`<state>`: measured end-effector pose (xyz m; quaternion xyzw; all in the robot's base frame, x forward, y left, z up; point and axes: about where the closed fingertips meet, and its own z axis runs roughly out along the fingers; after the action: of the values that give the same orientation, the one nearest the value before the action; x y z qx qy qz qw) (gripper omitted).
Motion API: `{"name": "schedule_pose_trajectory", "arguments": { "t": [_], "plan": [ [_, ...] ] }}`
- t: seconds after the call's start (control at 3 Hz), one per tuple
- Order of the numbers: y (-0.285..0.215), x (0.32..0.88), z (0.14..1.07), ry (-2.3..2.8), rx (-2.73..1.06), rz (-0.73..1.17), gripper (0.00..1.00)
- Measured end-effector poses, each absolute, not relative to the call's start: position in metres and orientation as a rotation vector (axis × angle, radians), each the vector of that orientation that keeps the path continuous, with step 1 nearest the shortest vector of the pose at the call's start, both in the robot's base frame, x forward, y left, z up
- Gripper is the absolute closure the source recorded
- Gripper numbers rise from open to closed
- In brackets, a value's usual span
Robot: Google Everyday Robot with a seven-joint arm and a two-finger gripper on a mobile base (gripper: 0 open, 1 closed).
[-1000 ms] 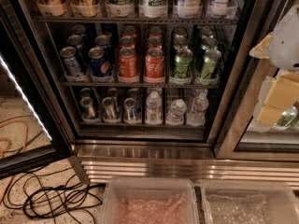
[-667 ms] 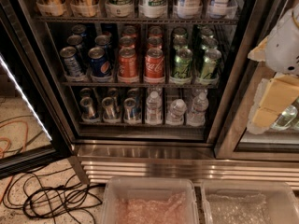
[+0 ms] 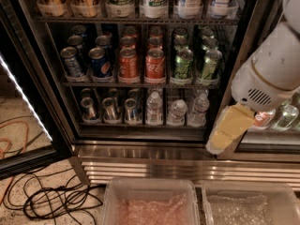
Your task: Pick coke can from middle shelf of fridge
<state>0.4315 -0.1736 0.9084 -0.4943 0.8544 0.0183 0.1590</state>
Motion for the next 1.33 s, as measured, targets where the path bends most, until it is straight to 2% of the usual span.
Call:
{"name": "schedule_pose_trajectory", "arguments": {
  "t": [0.33, 0.67, 1.33],
  "plan": [
    [-0.161, 0.426, 0.877, 2.551, -1.245, 0.124, 0.00],
    [-0.161, 0.426, 0.877, 2.551, -1.245, 0.124, 0.00],
    [-0.131, 0.454, 0.849, 2.640, -1.060, 0.247, 0.00]
  ]
}}
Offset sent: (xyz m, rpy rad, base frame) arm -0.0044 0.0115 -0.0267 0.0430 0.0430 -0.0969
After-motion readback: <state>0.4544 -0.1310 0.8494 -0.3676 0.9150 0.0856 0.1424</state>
